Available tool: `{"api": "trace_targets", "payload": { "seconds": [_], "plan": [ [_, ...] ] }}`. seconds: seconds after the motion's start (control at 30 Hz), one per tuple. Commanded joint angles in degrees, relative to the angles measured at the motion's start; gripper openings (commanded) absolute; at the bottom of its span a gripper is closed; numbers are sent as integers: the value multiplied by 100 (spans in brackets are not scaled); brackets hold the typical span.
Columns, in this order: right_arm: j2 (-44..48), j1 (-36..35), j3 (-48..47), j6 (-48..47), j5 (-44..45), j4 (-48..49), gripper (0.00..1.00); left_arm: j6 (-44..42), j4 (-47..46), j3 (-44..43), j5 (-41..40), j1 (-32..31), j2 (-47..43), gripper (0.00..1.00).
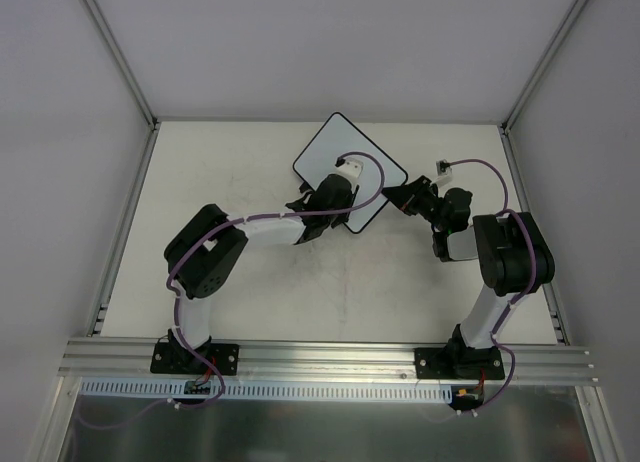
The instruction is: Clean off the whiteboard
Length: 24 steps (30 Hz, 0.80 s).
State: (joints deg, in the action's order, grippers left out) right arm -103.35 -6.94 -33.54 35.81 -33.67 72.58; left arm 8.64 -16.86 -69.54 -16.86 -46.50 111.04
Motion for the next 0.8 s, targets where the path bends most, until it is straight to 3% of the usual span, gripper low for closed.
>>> {"api": "trace_targets", "payload": {
  "seconds": [0.0, 0.27, 0.77],
  "plan": [
    [122, -9, -214, 427, -96, 1241, 0, -223, -72, 19, 246, -219, -127, 0],
    [113, 0, -214, 453, -96, 1268, 0, -47, 622, -551, -265, -114, 303, 0],
    [105, 0, -206, 470, -105, 1294, 0, 568, 1194, -552, -1020, 308, 295, 0]
  ]
}}
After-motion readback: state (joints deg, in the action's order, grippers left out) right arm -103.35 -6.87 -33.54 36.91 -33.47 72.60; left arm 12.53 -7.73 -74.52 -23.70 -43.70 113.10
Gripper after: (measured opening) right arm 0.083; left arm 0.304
